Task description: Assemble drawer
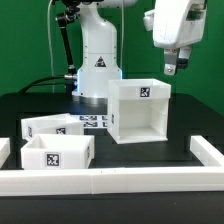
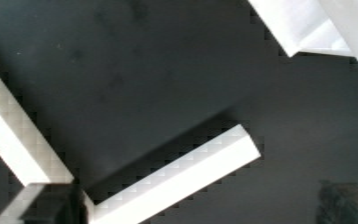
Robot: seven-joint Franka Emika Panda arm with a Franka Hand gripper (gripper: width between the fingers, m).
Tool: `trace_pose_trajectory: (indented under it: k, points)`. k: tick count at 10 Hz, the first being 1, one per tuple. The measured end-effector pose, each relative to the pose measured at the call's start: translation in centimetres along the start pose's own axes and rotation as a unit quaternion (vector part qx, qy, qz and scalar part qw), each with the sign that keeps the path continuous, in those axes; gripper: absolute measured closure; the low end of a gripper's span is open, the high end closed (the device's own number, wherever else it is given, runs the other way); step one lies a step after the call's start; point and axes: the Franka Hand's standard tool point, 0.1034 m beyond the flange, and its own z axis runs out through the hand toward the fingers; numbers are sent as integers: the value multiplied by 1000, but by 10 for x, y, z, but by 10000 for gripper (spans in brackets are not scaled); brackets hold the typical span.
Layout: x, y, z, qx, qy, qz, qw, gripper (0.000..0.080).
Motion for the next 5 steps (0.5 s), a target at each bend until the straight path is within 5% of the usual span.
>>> trace_pose_trajectory:
  k: [5]
  points:
    - [0,0,1,1,0,1,1000,150]
